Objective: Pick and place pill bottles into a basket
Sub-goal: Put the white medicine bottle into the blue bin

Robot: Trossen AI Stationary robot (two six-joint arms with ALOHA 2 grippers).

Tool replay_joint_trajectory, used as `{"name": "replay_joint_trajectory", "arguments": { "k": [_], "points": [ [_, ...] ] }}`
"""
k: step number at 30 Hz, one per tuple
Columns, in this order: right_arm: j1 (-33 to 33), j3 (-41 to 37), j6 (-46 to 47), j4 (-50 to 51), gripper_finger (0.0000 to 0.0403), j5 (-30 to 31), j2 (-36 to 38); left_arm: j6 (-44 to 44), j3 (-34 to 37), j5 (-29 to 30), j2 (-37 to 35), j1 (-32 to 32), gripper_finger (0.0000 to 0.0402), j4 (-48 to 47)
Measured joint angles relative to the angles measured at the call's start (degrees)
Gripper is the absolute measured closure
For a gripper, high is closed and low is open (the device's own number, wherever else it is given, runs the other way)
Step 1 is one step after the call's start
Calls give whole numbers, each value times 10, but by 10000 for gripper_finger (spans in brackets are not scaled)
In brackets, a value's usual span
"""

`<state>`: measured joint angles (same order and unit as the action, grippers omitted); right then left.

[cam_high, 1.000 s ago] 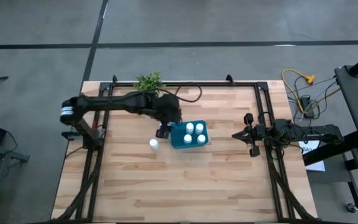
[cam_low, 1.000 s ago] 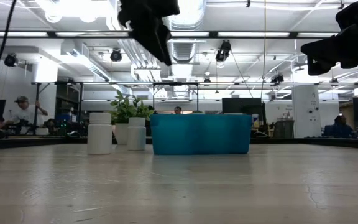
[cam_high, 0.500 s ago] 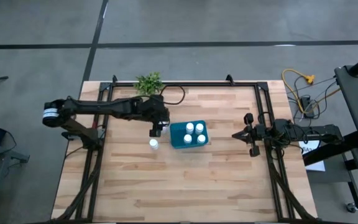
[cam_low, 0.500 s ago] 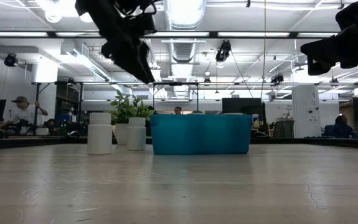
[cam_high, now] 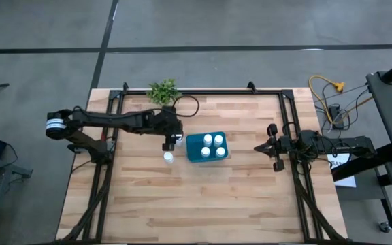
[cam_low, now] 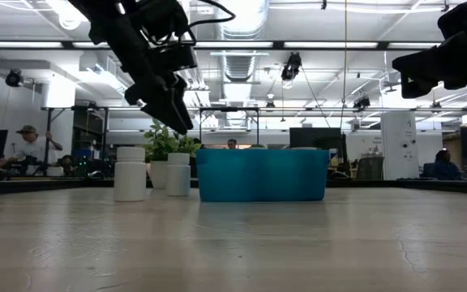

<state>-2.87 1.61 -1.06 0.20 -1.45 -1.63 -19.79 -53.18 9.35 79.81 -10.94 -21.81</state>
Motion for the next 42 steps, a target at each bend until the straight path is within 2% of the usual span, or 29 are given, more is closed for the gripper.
{"name": "replay_joint_trajectory", "arguments": {
  "k": [14,19,24,34,42],
  "points": [
    [0,0,0,0,394,0,0,28,41,-31,0,-4,159,29],
    [0,0,0,0,394,0,0,30,43,-59,0,-4,159,36],
    [0,0,0,0,394,1,0,31,43,-89,0,-5,159,33],
    [0,0,0,0,394,1,0,30,26,-106,0,-38,159,-16],
    [0,0,0,0,394,1,0,29,7,-176,0,-54,159,-34]
  ]
}}
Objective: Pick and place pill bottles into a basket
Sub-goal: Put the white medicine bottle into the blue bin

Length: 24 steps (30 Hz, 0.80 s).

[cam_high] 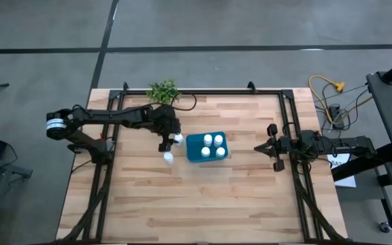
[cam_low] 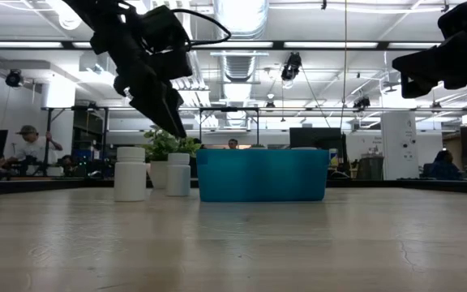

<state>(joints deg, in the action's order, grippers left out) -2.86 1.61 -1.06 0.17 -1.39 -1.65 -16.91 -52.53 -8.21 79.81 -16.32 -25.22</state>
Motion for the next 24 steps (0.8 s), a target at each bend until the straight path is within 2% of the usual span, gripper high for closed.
{"name": "replay_joint_trajectory", "arguments": {
  "k": [9,18,24],
  "points": [
    [0,0,0,0,394,0,0,0,-5,-2,1,-13,159,-33],
    [0,0,0,0,394,0,0,-10,-64,-5,1,-34,159,-111],
    [0,0,0,0,394,0,0,-10,-104,-9,56,-37,159,-149]
  ]
}}
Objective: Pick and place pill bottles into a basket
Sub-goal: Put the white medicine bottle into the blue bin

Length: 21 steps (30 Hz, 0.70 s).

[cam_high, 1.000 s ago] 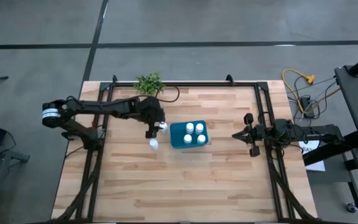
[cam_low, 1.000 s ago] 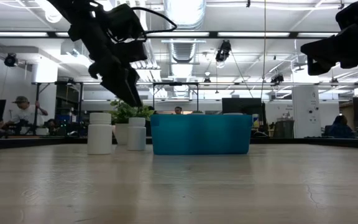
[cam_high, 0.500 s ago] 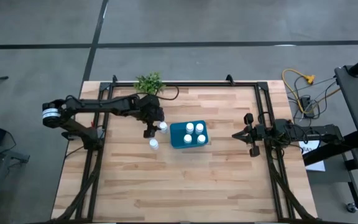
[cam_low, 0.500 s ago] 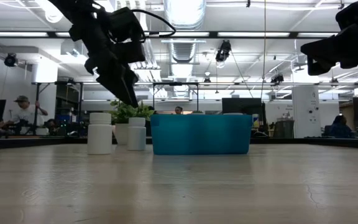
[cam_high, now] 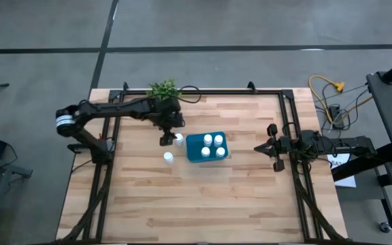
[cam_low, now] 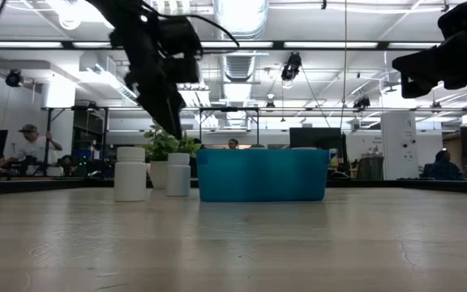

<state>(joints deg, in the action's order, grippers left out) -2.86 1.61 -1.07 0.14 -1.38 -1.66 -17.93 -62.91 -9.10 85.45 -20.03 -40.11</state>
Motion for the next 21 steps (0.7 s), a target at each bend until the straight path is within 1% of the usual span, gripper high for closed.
{"name": "replay_joint_trajectory", "arguments": {
  "k": [5,10,15,21],
  "points": [
    [0,0,0,1,394,-1,0,-11,-38,1,69,0,159,-14],
    [0,0,0,1,394,0,0,-19,-64,-5,111,0,159,-19],
    [0,0,0,0,394,0,0,-19,-77,-7,123,0,159,-39],
    [0,0,0,0,394,0,0,-20,-96,1,120,0,159,-74]
  ]
}}
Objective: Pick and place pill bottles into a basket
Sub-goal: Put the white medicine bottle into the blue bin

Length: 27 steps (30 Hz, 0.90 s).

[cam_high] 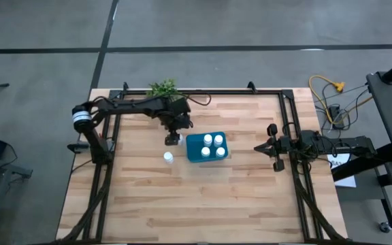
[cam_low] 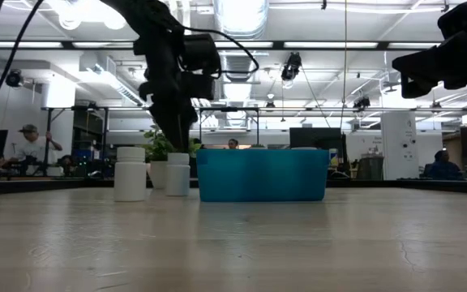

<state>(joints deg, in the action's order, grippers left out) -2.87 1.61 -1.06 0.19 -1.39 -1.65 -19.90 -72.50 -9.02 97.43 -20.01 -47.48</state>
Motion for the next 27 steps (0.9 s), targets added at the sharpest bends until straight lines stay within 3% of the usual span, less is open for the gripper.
{"name": "replay_joint_trajectory", "arguments": {
  "k": [27],
  "points": [
    [0,0,0,0,394,0,0,13,-9,-8,-1,16,159,-25]
  ]
}}
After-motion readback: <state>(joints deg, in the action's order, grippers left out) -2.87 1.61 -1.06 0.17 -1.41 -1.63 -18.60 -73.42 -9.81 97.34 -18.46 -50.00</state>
